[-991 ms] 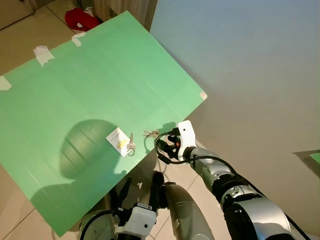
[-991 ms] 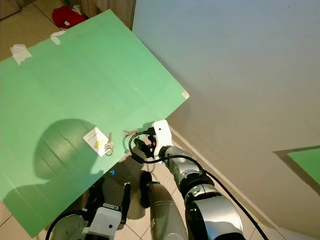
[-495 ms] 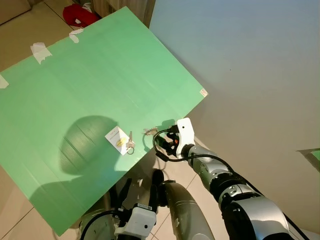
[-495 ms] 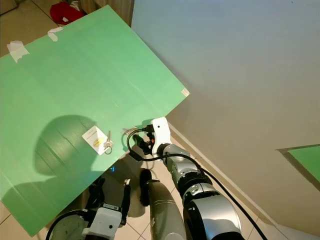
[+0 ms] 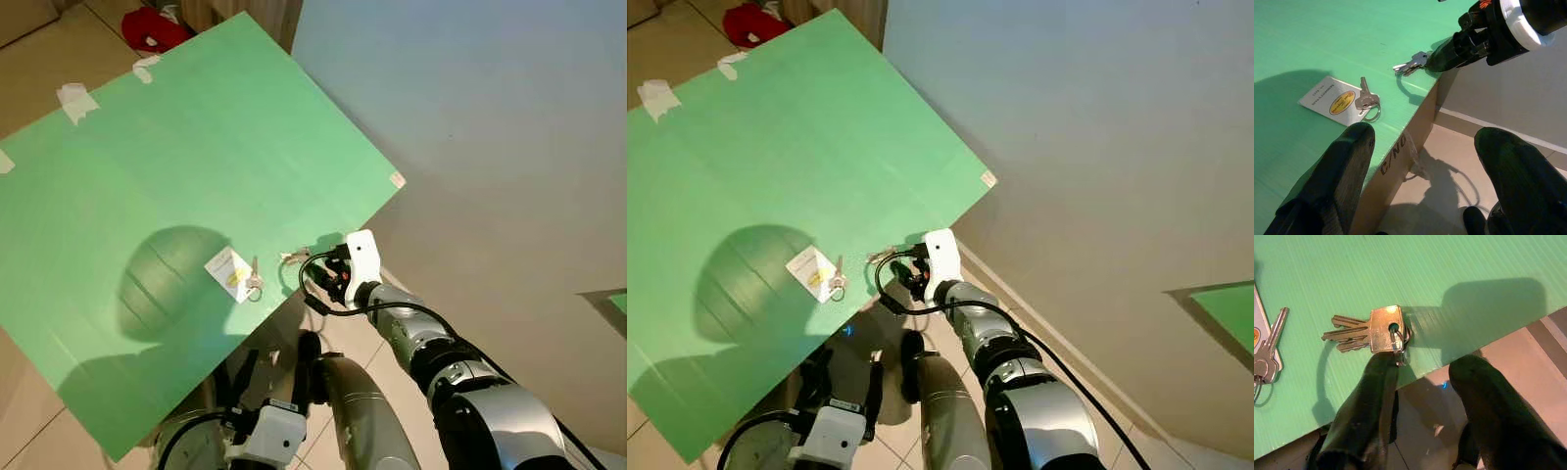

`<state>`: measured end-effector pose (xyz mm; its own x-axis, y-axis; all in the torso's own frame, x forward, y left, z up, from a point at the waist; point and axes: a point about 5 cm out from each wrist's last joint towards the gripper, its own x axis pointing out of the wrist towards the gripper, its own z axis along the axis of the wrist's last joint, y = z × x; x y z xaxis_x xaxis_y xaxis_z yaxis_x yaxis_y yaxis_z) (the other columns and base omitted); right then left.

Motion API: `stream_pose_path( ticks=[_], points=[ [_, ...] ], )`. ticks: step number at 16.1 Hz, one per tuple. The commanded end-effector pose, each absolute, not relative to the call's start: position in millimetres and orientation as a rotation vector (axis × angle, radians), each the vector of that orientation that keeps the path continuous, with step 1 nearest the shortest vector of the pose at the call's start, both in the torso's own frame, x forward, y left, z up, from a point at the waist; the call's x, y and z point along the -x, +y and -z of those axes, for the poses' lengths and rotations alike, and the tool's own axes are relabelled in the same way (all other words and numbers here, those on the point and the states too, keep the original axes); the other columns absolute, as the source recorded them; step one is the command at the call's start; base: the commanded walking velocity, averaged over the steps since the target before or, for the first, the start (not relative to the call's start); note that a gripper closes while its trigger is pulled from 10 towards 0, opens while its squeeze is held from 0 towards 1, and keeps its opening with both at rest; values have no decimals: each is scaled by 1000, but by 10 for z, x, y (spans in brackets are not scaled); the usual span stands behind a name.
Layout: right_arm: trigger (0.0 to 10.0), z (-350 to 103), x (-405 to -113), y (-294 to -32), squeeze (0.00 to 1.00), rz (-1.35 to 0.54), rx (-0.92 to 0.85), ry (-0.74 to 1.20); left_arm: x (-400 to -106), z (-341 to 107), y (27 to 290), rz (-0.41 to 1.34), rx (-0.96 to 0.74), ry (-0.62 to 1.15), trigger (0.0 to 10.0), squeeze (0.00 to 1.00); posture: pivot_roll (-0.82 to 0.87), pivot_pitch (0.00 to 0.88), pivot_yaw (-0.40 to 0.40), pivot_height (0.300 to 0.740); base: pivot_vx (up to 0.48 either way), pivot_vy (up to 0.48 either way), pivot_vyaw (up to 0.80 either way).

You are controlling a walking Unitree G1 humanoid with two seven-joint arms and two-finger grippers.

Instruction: Hang keys on a hook

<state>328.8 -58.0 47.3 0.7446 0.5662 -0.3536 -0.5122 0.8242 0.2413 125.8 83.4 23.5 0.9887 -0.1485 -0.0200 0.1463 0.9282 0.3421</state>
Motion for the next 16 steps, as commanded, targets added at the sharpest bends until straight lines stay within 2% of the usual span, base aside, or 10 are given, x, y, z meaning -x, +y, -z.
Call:
stream_pose_path(
  ticks=[1, 11, 16],
  points=[
    [0, -352, -3207, -626, 0, -579, -142, 468, -1132, -176, 740, 192, -341, 38, 10000, 0, -101, 486, -276, 740, 0, 0, 0],
    [0, -557, -3298, -587, 0, -652, -166, 340, -1187, -179, 687, 190, -334, 24, 10000, 0, -114, 456, -286, 740, 0, 0, 0],
    [0, -613, -3359, -703, 0, -638, -136, 318, -1219, -182, 672, 196, -334, 16, 10000, 0, -120, 452, -284, 740, 0, 0, 0]
  ],
)
